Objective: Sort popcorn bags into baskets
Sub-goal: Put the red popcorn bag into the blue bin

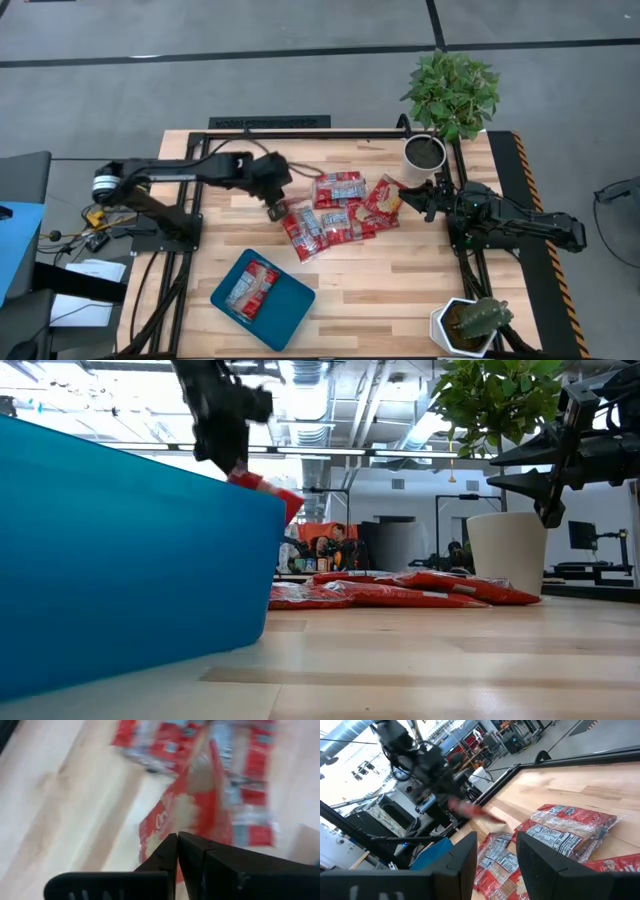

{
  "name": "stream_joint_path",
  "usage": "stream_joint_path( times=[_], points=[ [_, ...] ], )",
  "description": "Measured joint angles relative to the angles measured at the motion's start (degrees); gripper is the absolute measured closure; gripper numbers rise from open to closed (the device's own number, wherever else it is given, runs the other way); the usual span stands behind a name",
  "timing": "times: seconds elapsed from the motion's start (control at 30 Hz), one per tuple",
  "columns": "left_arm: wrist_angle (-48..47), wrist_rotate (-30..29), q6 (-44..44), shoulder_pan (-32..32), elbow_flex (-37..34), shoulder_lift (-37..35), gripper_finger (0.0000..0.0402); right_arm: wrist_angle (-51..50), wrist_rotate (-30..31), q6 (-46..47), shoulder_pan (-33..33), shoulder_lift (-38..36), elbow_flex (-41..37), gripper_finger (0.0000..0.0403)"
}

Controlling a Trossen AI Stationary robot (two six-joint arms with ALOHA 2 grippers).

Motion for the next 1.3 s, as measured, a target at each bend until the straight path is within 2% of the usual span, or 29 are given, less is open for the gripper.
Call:
stream_joint_path(
  times=[0.1,0.2,0.33,0.4,0.5,0.6,0.8,0.93,1.13,1.23,1.3],
  points=[
    [0.03,-0.25,-1.67,-4.26,0.01,-1.77,0.0401,0.02,0.0,0.0,0.0,0.04,-0.02,0.0242],
    [0.09,-3.08,-2.58,-7.9,0.0,-2.06,0.0401,0.02,0.0,-0.79,0.0,0.04,-0.02,0.0245],
    [0.45,-9.88,-1.53,-10.41,0.02,-0.61,0.0394,0.0,-0.01,-1.12,0.0,0.07,-0.01,0.0248],
    [0.19,-9.31,-1.51,-10.3,0.02,0.61,0.0378,0.0,-0.02,-1.16,-0.01,0.05,-0.02,0.0248],
    [0.28,-4.53,0.44,-9.47,0.02,3.2,0.0337,0.0,-0.02,-1.31,0.0,0.07,0.0,0.0242],
    [0.6,-1.67,8.74,-9.43,0.02,6.48,0.0283,0.0,-0.02,-1.43,0.0,0.07,-0.02,0.0235],
    [2.06,-1.69,26.18,-8.31,0.02,14.39,0.0172,0.0,-0.04,-1.51,0.0,0.07,-0.02,0.0223],
    [3.49,-0.21,33.13,-5.69,0.02,18.9,0.0131,0.0,-0.07,-1.49,-0.01,0.37,-0.02,0.0218],
    [6.71,4.92,39.18,-1.38,0.02,22.08,0.0126,-0.02,-0.15,-1.4,0.0,0.5,-0.02,0.0215],
    [5.83,8.01,42.08,0.26,0.07,22.53,0.0144,-0.02,-0.15,-1.31,0.0,0.5,-0.02,0.0218],
    [3.39,9.73,43.83,0.86,0.07,22.65,0.017,-0.02,-0.15,-1.31,0.0,0.51,-0.02,0.0221]
  ],
)
